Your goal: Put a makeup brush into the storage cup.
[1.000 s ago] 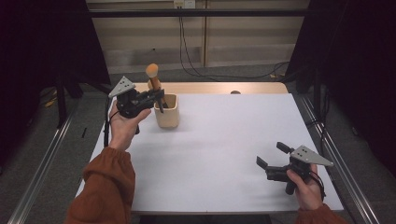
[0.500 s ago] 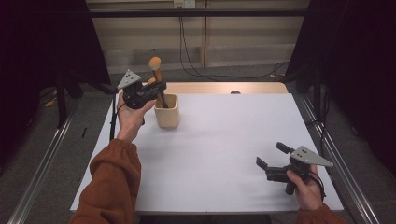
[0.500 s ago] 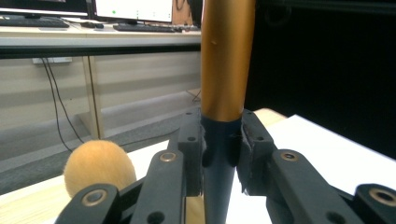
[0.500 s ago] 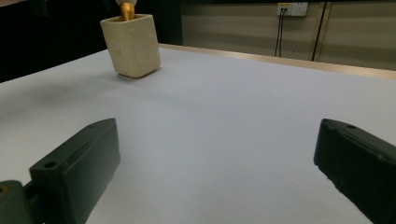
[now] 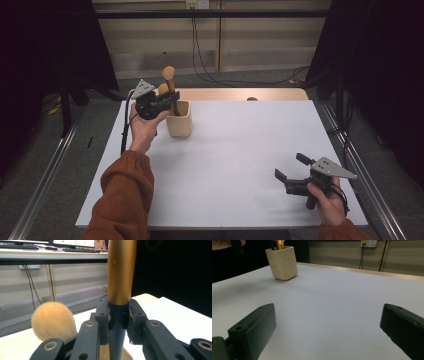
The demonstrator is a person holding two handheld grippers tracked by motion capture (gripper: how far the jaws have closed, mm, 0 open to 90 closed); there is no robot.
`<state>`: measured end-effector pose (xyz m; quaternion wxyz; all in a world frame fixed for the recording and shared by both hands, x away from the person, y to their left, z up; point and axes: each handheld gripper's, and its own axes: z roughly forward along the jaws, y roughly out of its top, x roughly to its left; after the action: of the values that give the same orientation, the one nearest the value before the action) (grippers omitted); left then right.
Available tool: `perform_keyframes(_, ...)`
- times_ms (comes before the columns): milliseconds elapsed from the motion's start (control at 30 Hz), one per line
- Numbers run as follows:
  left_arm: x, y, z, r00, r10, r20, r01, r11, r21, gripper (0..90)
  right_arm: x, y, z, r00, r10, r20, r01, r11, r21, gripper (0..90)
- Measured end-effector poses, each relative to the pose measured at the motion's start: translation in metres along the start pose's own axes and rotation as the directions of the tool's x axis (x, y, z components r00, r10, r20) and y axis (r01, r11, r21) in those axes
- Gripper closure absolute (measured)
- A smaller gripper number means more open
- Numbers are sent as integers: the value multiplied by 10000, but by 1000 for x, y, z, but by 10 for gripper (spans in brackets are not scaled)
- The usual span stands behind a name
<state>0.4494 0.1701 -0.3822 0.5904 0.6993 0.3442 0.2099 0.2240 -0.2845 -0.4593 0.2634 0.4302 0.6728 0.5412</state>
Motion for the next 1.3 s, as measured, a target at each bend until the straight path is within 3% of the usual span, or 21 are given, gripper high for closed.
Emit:
perform_keyframes(433,-1,-17,10,9998,-203,-50,204,9990,395,742,1,-1,0,10000,15,-74,-15,10000,32,0)
perform_keyframes(567,-7,-20,14,9999,114,15,-115,9986,516,742,0,-2,0,10000,20,-49,-20,10000,55,0)
perform_keyframes(667,-7,-25,17,10000,-79,36,77,9984,567,742,0,-2,0,10000,1,-60,0,10000,44,0)
perform_keyframes(1300,-5,-42,21,9998,-170,-42,174,9905,1367,736,-3,-2,0,10000,51,-21,-51,10000,-45,0)
